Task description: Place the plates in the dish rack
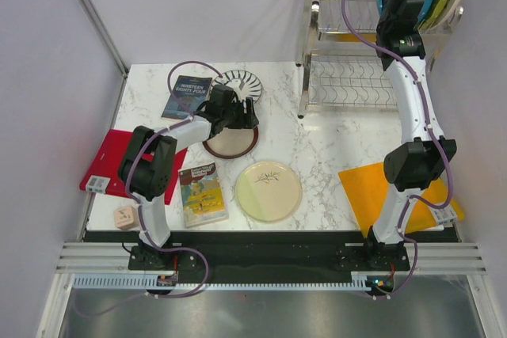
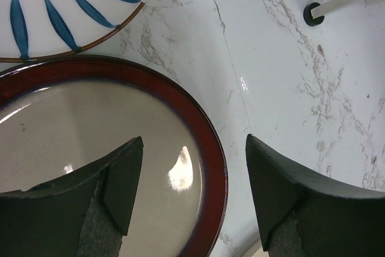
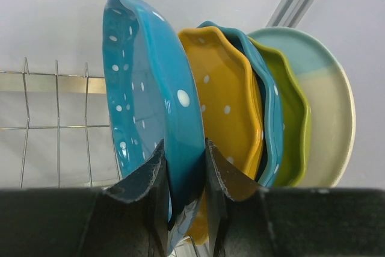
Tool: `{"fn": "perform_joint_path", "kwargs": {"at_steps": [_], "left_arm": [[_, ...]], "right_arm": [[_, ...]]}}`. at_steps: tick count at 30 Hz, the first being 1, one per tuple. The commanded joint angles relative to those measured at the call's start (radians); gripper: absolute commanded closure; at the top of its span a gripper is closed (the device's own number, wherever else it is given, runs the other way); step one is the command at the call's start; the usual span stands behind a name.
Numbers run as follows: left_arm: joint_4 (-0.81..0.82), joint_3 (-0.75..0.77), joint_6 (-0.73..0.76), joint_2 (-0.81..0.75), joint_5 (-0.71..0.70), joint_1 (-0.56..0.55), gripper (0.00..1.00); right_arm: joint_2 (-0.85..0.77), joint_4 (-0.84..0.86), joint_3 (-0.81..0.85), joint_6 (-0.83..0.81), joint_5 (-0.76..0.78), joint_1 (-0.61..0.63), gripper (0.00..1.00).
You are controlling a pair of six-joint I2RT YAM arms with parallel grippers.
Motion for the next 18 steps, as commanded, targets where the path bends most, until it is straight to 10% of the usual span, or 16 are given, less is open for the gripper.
{"fn": "perform_joint_path", "kwargs": {"at_steps": [1, 18], "left_arm": [[0.001, 0.035, 0.005, 0.008, -0.015, -0.004, 0.23], [-0.004, 0.032, -0.006, 0.0, -0.013, -0.004, 0.23]], "right_arm": [[-0.012, 0.098, 0.068, 0.001, 0.022, -0.019, 1.0], [-0.032, 0.072, 0.066, 0.062, 0.128, -0.024, 1.0]]}}
